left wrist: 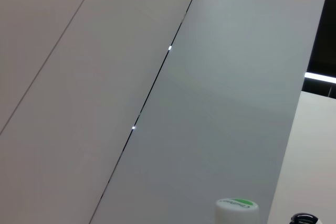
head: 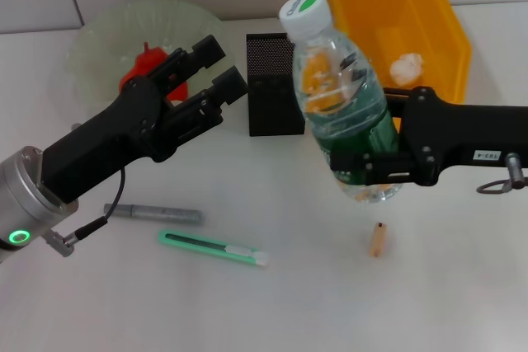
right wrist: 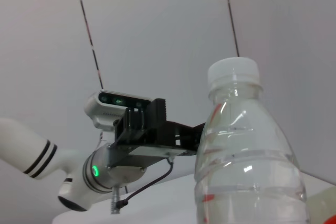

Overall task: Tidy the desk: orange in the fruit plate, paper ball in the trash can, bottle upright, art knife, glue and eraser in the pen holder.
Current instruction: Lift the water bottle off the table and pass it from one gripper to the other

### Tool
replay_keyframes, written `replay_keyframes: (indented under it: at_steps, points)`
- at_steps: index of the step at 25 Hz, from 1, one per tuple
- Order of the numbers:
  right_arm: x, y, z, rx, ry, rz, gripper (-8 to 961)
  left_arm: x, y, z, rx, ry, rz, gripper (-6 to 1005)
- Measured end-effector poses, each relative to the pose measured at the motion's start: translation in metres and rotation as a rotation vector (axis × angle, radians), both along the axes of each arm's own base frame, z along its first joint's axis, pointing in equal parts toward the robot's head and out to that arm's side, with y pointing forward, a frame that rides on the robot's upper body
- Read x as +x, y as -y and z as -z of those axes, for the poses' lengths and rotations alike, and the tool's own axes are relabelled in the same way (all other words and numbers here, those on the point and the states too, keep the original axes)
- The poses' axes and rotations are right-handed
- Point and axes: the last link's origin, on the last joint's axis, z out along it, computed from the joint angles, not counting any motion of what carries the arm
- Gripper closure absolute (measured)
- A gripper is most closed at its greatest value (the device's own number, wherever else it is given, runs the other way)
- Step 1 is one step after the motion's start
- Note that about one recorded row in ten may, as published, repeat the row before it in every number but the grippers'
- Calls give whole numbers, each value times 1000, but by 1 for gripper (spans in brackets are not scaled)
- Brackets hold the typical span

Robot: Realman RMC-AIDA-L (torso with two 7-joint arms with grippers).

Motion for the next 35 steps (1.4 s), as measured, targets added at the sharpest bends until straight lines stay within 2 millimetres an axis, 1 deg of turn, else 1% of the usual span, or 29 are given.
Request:
replay_keyframes:
  at_steps: [2,7,17,21,24,35]
  points:
    - [-3,0,7,-24,-5,-12,182,1,1,0,-3,6,6,202]
    - [-9,-2,17,-51,-16,-33,181,3,1,0,-11,11,15,202]
    - [-18,-7,31,-90,-36,-51,181,6,2,2,-27,13,35,203]
    - [-20,-8,34,-100,-40,-53,181,8,2,2,-34,10,45,203]
    - [-22,-6,40,-126,-27,-62,181,9,1,3,-38,8,53,203]
    - [-23,-5,44,-142,-23,-64,180,10,2,3,-45,10,53,204]
